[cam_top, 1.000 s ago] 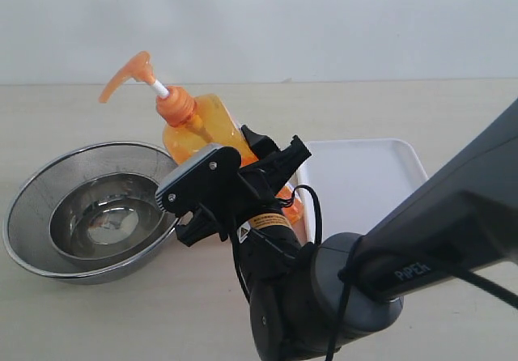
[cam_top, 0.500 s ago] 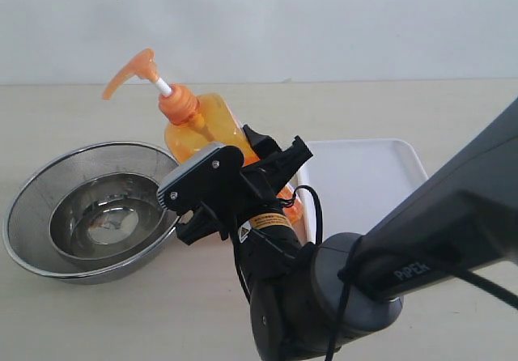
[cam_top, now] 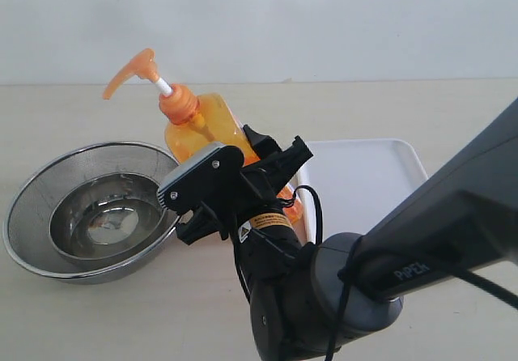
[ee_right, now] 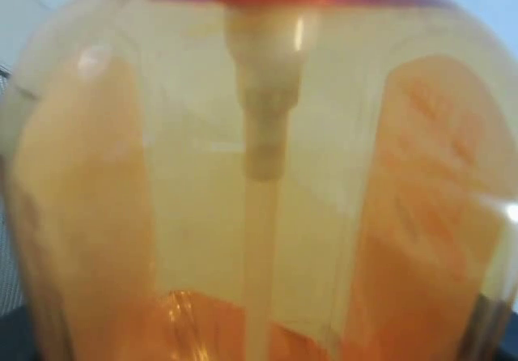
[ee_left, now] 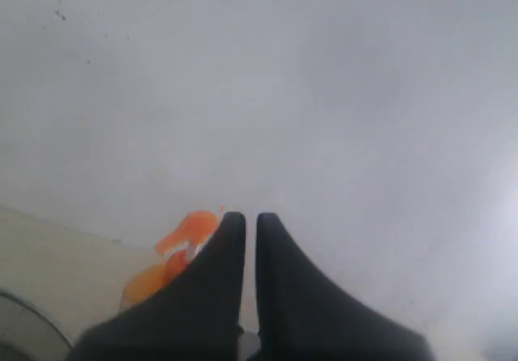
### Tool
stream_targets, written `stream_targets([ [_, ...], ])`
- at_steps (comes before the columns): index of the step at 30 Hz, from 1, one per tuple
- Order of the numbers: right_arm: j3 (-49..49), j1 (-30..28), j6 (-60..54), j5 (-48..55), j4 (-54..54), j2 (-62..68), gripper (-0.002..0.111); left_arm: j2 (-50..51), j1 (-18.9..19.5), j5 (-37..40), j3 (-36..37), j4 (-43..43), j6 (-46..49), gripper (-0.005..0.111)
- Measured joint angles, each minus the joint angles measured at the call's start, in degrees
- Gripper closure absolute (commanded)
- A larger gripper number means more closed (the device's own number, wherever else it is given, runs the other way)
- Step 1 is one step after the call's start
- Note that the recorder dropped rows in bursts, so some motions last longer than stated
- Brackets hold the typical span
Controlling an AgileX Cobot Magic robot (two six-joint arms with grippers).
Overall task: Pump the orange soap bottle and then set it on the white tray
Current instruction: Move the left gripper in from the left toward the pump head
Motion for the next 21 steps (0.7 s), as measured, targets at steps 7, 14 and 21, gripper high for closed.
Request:
stream_targets([
  [7, 0.00, 0.00, 0.00, 0.00, 0.00, 0.00, 0.108, 36.71, 0.00, 11.64, -11.57, -6.74, 11.67, 0.102],
  [14, 0.00, 0.00, 0.00, 0.00, 0.00, 0.00, 0.108, 59.33, 0.00, 28.83, -18.52, -19.34, 26.98, 0.102],
  [21, 0.00, 0.00, 0.00, 0.00, 0.00, 0.00, 0.108, 65.72, 0.00, 29.35, -20.87, -14.49, 29.30, 0.102],
])
